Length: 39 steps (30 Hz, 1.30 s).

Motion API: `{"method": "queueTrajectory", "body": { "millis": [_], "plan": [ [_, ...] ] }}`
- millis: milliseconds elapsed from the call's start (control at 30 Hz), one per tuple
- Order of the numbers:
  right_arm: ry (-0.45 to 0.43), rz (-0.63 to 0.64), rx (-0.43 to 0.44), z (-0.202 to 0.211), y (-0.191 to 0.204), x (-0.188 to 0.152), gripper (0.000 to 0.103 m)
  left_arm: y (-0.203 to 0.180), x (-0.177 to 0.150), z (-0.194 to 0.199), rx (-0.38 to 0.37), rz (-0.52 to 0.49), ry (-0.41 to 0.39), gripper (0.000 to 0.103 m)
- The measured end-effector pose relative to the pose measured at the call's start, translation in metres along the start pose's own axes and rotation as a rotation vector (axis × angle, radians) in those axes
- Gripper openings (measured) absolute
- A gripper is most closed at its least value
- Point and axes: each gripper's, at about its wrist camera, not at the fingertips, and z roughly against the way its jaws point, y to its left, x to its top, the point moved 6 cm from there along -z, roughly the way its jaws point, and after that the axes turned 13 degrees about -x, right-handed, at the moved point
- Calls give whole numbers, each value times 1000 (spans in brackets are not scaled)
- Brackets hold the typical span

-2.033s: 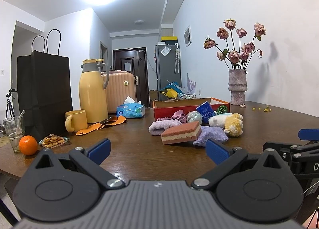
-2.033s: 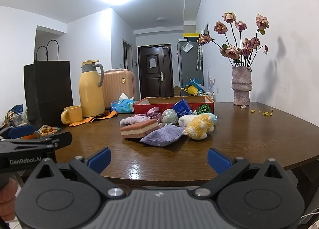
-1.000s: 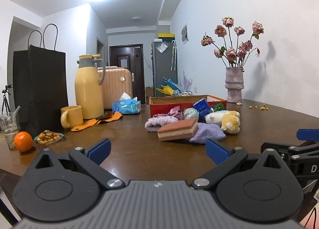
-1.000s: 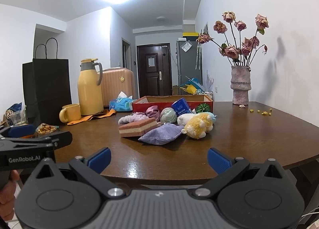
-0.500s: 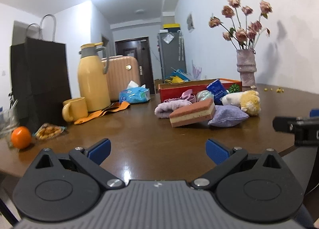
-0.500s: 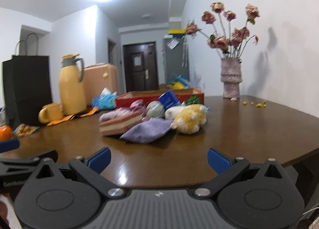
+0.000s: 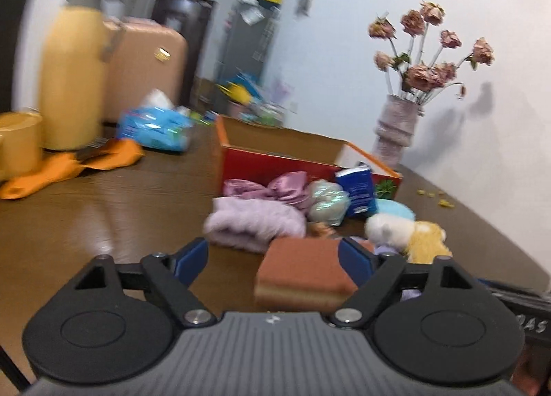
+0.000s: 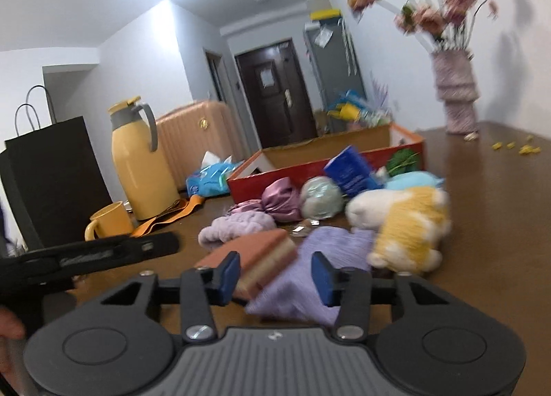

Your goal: Organize soft objects

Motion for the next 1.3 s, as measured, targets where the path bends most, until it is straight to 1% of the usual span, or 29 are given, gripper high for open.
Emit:
{"method": "queueTrajectory", "body": {
  "millis": [33,67,100,133,167,200,233,267,300,333,433,533,700,833,933,1000,1067,1133,1200,1300],
  "plan": [
    [13,-14,8,-12,4,4,43,7,2,-13,-25,23,29,82],
    [18,-11,0,-20,7,5,44,14,2,-23,-46,57,60,77],
    [30,-8,-18,-29,10,8,44,22,0,-33,-71,101,93,65],
    [44,-2,-35,-38,11,8,44,28,-1,-40,-94,142,116,58],
    [62,-5,-44,-45,12,8,44,33,-4,-46,-126,187,142,45],
    [83,-21,-39,-52,11,7,43,37,-8,-50,-161,234,159,40],
    [108,-41,-25,-56,11,5,40,40,-10,-51,-192,275,162,40],
    [136,-55,-17,-60,9,1,35,42,-12,-51,-207,306,162,39],
    [147,-61,-15,-63,9,-1,35,44,-14,-50,-213,327,161,39],
    [147,-61,-20,-65,9,-2,35,44,-14,-48,-219,341,159,39],
    [144,-66,-6,-65,10,0,29,44,-14,-40,-204,379,165,33],
    [130,-68,24,-54,9,4,27,30,-11,-18,-192,352,139,31],
    [93,-56,82,-24,9,10,26,5,-12,18,-171,316,89,29],
    [57,-47,106,-5,8,18,26,-13,-6,32,-165,293,54,28],
    [37,-44,117,1,5,30,26,-20,5,31,-167,278,27,27],
    [42,-45,120,-3,2,44,26,-23,19,21,-164,268,22,27],
    [34,-30,121,-14,2,65,26,-22,40,7,-167,267,19,27],
    [25,-9,122,-31,2,94,26,-14,70,-13,-181,297,5,27],
    [10,14,126,-54,5,130,26,-4,106,-38,-193,302,-7,27],
    [32,44,117,-109,10,183,26,22,151,-85,-176,297,-3,26]
  ]
}}
